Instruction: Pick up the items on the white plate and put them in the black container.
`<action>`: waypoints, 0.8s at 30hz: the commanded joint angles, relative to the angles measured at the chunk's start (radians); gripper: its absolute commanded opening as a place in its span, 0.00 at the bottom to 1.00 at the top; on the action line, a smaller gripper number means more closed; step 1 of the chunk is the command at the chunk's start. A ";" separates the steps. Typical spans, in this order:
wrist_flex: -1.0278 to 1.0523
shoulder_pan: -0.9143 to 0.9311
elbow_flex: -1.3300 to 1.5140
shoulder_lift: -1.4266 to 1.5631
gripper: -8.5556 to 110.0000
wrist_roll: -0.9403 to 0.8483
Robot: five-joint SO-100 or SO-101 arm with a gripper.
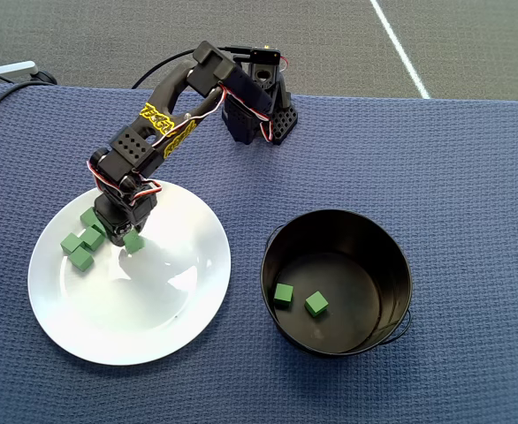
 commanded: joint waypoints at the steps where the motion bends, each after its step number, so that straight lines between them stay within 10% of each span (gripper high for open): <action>1: -0.003 -0.032 0.015 0.011 0.07 0.026; 11: 0.178 -0.196 -0.156 0.222 0.07 -0.106; 24: 0.123 -0.956 0.043 0.739 0.07 -0.543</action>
